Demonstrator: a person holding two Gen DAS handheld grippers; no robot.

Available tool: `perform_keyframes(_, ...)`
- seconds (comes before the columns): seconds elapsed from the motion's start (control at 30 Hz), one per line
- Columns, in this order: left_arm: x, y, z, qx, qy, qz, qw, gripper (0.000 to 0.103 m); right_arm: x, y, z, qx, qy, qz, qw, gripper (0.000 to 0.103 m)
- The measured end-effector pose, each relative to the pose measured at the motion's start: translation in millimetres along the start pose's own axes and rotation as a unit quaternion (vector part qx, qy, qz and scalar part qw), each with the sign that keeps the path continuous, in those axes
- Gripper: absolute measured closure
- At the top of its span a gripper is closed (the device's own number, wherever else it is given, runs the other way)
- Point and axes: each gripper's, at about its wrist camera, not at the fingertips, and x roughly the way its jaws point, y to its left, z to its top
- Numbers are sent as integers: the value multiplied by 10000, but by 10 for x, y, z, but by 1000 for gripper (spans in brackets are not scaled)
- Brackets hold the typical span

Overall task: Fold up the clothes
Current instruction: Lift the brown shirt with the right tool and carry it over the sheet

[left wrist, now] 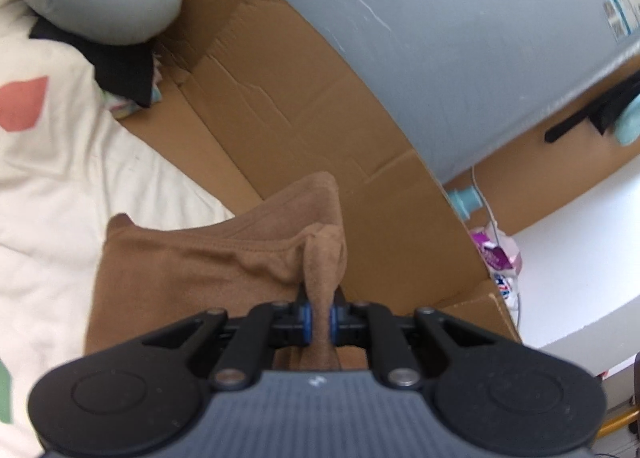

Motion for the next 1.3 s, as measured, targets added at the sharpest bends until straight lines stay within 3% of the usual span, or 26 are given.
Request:
perform_keyframes(0.43,464,-471,-384,609,440,120,9971,94,-323,-559,-312,881,-214,-256,9956,100)
perform_keyframes(0.77,885,-768,-715,1142,783,520,9890,94,-430,-874,-600,1491,-199,-466,9875,100)
perform_keyframes(1.3,1548,-1097,-1068,1835,1315,1303,9654,94,-475,-1356,-945,2271,-238,-597,9717,101)
